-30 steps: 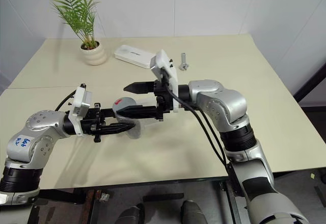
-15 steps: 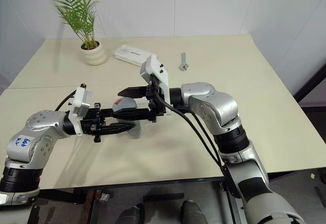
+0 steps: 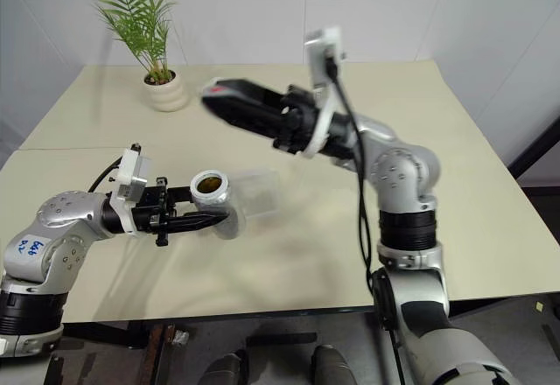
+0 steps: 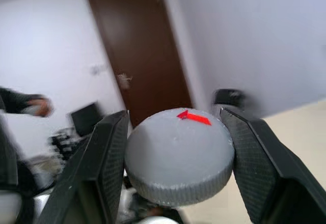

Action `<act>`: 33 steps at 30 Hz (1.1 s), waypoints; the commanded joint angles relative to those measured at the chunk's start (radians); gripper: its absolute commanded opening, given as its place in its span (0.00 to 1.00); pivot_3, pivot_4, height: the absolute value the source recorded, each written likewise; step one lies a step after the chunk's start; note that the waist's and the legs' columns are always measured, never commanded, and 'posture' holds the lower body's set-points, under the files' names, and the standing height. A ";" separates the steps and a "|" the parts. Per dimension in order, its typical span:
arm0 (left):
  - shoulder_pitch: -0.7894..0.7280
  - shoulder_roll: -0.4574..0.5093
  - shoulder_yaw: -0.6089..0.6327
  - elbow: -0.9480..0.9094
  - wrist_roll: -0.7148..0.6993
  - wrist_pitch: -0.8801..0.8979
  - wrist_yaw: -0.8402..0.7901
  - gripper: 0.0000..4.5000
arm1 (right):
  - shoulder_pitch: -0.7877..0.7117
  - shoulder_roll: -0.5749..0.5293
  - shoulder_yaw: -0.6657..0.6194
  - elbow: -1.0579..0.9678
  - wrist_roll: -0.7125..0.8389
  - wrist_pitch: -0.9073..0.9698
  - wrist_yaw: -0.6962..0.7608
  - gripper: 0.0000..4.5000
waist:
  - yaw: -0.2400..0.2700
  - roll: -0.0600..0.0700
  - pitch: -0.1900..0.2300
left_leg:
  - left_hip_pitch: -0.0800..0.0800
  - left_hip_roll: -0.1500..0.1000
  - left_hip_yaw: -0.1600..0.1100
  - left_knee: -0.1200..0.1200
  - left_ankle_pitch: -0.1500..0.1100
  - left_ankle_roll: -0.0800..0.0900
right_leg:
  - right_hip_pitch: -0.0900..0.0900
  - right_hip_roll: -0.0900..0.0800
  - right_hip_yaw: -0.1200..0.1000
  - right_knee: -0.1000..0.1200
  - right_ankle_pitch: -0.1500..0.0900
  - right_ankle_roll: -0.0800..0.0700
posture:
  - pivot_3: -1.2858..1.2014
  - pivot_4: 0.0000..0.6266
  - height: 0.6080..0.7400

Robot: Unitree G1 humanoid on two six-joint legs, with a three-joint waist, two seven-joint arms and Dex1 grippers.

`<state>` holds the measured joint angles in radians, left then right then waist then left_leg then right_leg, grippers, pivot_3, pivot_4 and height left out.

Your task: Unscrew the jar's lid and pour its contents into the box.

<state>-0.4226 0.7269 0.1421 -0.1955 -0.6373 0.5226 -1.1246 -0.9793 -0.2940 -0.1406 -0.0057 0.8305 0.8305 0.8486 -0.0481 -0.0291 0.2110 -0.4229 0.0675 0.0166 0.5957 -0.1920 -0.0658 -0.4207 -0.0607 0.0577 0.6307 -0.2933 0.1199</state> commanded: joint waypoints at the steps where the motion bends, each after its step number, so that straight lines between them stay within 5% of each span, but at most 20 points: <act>1: 0.012 0.021 0.045 -0.061 -0.051 0.020 0.005 0.41 | 0.121 -0.082 0.006 0.070 -0.180 -0.211 0.003 0.56 | 0.001 0.000 0.000 | 0.000 0.000 0.000 0.000 0.000 0.000 | 0.000 0.000 0.000 -0.001 0.000 0.000 | 0.52 0.24 1.00; 5: 0.003 0.021 0.072 -0.054 -0.072 0.038 0.023 0.41 | 0.245 -0.143 0.025 0.292 -0.386 -0.536 0.016 0.56 | -0.003 0.000 0.000 | 0.000 0.000 0.002 0.000 -0.001 0.001 | 0.000 0.000 0.002 -0.002 0.001 0.001 | 0.52 0.24 1.00; 15: -0.047 0.013 0.084 -0.036 -0.108 0.082 0.049 0.41 | 0.285 -0.133 0.006 0.692 -0.558 -0.893 -0.059 0.56 | -0.015 0.001 0.000 | 0.001 0.000 0.003 0.000 -0.001 0.001 | 0.000 0.000 0.003 -0.001 0.001 0.002 | 0.52 0.24 1.00; 20: -0.088 0.005 0.091 -0.003 -0.118 0.105 0.086 0.41 | 0.284 -0.152 -0.017 0.715 -0.542 -0.904 -0.032 0.94 | -0.014 0.001 0.000 | 0.001 0.000 0.003 0.001 -0.001 0.001 | 0.000 0.000 0.004 0.000 0.001 0.002 | 0.52 0.24 1.00; 21: -0.098 0.002 0.094 0.007 -0.118 0.108 0.096 0.41 | 0.289 -0.162 -0.020 0.683 -0.535 -0.896 -0.022 1.00 | -0.013 0.001 0.000 | 0.001 0.000 0.003 0.001 -0.001 0.001 | 0.000 0.000 0.004 0.000 0.001 0.003 | 0.52 0.24 1.00; 33: -0.282 0.038 0.049 0.362 0.059 0.029 0.131 0.41 | 0.411 -0.319 0.105 -0.143 -0.349 -0.403 0.118 1.00 | -0.005 0.001 0.001 | 0.002 0.000 0.003 0.003 0.000 0.000 | 0.000 0.001 0.003 0.005 0.001 0.002 | 0.52 0.24 1.00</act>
<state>-0.6789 0.7435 0.1851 0.1260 -0.6113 0.5951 -0.9784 -0.5750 -0.5926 -0.0404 -0.0692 0.4518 0.3805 0.9653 -0.0534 -0.0277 0.2119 -0.4209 0.0671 0.0194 0.5997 -0.1922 -0.0655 -0.4208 -0.0600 0.0612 0.6354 -0.2923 0.1222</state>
